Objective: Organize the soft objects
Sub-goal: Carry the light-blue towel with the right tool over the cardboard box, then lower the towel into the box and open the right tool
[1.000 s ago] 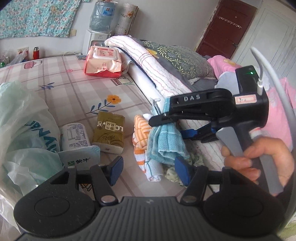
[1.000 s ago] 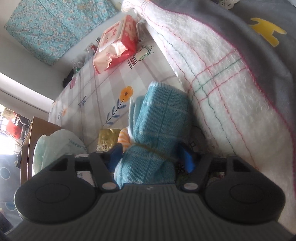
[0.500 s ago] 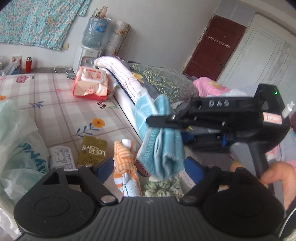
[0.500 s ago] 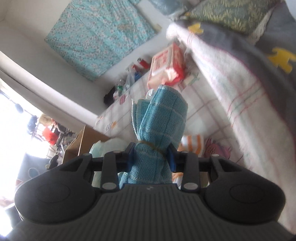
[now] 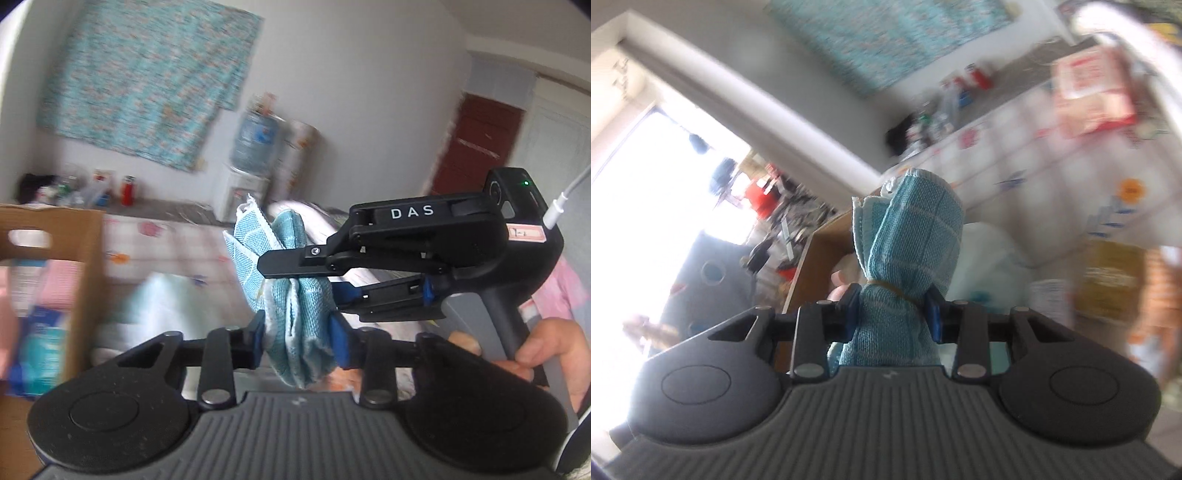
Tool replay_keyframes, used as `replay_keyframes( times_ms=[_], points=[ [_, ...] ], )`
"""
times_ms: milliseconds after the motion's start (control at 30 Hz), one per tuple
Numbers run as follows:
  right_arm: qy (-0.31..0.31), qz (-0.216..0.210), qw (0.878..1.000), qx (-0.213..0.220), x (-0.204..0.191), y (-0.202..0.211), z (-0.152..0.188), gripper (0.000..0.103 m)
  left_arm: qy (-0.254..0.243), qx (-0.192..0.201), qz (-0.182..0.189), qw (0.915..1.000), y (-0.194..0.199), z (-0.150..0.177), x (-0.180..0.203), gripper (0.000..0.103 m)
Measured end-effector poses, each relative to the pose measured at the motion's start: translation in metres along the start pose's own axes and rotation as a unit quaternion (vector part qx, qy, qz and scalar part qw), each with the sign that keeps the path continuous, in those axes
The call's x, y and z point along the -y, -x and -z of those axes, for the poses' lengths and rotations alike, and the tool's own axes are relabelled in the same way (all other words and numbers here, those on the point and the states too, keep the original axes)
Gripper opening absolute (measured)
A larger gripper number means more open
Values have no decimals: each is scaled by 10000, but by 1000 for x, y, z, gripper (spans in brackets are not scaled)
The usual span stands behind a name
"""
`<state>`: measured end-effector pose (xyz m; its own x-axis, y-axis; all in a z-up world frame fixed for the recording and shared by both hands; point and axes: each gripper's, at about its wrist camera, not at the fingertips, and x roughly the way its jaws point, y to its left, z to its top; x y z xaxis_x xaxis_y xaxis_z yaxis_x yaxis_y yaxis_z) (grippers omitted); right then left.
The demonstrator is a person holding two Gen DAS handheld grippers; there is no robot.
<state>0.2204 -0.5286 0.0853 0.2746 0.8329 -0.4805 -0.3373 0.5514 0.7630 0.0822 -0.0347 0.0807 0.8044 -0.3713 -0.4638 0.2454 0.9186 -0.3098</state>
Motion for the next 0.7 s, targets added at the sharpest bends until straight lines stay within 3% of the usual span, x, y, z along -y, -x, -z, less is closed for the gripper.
replay_keyframes(
  times_ms=[167, 333, 533, 700],
  points=[
    [397, -509, 9948, -782, -75, -94, 0, 35, 454, 367, -981, 9935, 57, -10, -65, 28],
    [673, -666, 9831, -1569, -146, -194, 17, 35, 1068, 455, -1989, 9731, 95, -15, -133, 28],
    [703, -291, 9782, -1934, -182, -290, 37, 35, 1195, 134, -3067, 9442, 106, -23, -188, 33],
    [714, 353, 9791, -1872, -175, -346, 42, 41, 1393, 121, -3340, 9321, 113, -27, -213, 33]
  ],
)
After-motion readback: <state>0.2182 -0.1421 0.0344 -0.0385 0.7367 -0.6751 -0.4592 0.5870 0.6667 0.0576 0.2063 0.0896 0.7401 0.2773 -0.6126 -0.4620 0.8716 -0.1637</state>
